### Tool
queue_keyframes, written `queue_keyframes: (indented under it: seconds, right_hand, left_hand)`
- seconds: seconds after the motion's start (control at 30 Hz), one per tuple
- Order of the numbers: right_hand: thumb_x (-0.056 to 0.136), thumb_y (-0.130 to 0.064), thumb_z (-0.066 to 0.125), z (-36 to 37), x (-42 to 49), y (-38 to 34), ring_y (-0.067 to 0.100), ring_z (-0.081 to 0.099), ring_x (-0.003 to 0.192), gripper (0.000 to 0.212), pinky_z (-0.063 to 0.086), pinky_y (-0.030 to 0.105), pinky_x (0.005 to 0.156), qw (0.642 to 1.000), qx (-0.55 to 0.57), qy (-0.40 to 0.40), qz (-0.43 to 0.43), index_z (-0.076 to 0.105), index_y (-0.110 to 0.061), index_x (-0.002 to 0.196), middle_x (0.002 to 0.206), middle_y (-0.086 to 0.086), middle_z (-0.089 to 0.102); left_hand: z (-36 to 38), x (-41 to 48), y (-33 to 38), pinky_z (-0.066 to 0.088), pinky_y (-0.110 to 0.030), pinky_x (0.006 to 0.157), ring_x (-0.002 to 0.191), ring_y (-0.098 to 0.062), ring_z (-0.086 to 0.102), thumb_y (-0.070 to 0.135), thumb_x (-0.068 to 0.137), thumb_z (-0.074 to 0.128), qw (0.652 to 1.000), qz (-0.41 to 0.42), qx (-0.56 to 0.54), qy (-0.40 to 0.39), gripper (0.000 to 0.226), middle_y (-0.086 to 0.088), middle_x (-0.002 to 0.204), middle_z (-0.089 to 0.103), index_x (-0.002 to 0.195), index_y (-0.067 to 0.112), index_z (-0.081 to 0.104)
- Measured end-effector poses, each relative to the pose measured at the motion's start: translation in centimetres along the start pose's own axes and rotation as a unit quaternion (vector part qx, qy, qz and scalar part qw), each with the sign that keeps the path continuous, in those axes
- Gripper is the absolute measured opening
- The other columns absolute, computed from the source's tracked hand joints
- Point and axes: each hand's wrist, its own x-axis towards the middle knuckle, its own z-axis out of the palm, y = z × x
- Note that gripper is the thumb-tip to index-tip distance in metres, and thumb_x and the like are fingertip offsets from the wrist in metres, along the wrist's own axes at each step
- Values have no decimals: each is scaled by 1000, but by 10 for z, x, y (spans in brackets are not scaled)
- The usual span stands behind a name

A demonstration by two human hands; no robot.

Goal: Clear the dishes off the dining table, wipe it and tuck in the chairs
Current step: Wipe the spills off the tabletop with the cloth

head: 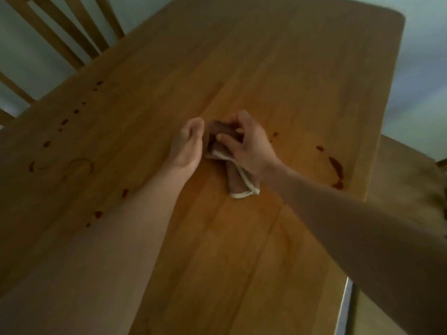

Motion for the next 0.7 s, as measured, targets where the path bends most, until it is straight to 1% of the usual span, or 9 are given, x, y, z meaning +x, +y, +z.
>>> queue_keyframes:
  seconds: [0.03,0.07,0.1,0.17,0.23,0.27,0.33,0.47,0.7]
  right_hand:
    - [89,-23,68,-13,13,9,5,59,88,15,49,22,77,999,10,37,10,60,-20,102,93,-11,62]
    - [88,-24,69,-28,25,20,4,61,88,11,51,23,79,997,14,71,20,65,-23,98,91,-12,65]
    - [88,-25,68,-43,36,33,3,63,90,11,52,26,83,995,10,94,27,69,-25,99,93,-12,67]
    - [92,-33,61,-68,54,65,9,61,108,27,48,32,97,993,-60,88,52,69,-24,116,114,-8,68]
    - [96,-46,50,-79,63,93,23,43,133,47,34,40,110,976,-196,29,93,58,-21,135,142,1,53]
    - [96,-50,44,-78,65,102,28,37,138,53,29,43,112,964,-249,11,91,55,-19,137,146,5,48]
    - [96,-47,36,-68,65,104,30,34,140,54,26,46,115,956,-289,9,54,54,-16,137,147,7,48]
    - [96,-43,39,-39,41,81,24,24,148,58,17,42,120,954,-300,-8,30,45,-15,145,156,7,37]
    - [90,-63,41,13,-32,18,20,11,151,77,5,40,123,941,-331,-74,2,29,-21,153,162,2,22]
  left_hand:
    - [4,7,-1,27,-14,101,139,-19,37,37,105,33,999,12,31,-12,44,-1,149,44,143,18,47]
    - [6,13,-4,19,-23,113,145,-19,27,39,106,30,996,19,83,-30,46,3,154,36,146,21,43]
    - [8,17,-7,8,-31,120,149,-16,14,42,105,26,987,23,153,-50,48,7,159,26,149,24,36]
    - [12,24,-12,-7,-36,121,150,-10,-5,45,104,23,954,46,286,-78,52,12,164,7,154,29,22]
    - [14,26,-15,-12,-37,120,149,-8,-13,45,104,26,935,57,337,-95,55,14,164,-4,156,32,11]
    - [15,27,-17,-12,-38,120,149,-8,-15,45,104,26,932,57,345,-99,57,14,164,-7,156,33,8]
    - [15,26,-16,-13,-38,120,148,-8,-18,48,103,22,929,52,349,-108,58,15,163,-11,156,33,4]
    - [14,29,-15,-13,-41,120,148,-7,-18,58,100,9,939,36,316,-131,61,14,163,-10,156,34,4]
    - [11,32,-11,-11,-40,120,150,-10,-13,57,100,6,947,25,281,-154,59,12,164,-5,155,35,11]
